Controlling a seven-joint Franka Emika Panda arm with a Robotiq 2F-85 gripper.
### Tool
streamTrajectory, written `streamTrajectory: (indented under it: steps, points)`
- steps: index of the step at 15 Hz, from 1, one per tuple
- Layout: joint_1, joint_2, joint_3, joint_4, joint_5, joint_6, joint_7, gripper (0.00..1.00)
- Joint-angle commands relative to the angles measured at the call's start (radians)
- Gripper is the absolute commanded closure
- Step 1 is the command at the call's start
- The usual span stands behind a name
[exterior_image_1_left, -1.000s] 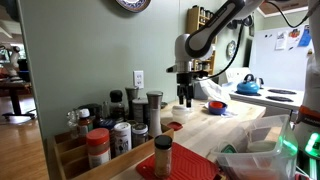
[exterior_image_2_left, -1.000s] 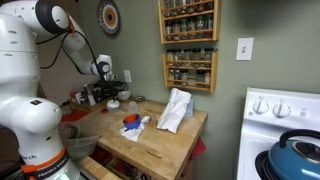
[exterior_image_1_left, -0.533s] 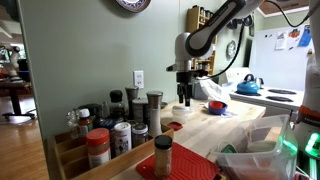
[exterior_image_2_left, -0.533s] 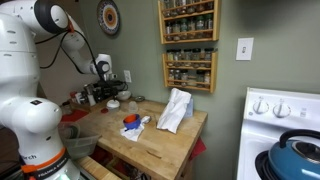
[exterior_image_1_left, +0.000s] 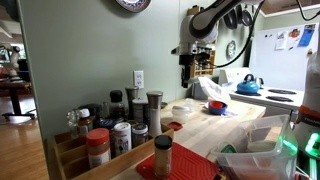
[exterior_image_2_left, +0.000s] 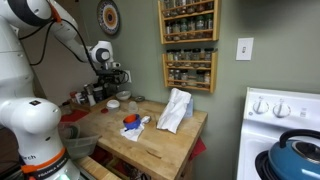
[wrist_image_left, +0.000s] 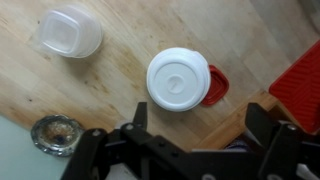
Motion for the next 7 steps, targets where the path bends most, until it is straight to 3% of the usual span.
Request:
streamTrajectory:
  steps: [1, 7]
  points:
    - [0.002, -0.109, -0.034, -0.004, 0.030, -0.070, 0.100, 0.00]
    - [0.014, -0.117, -0.051, 0.015, 0.009, -0.057, 0.109, 0.00]
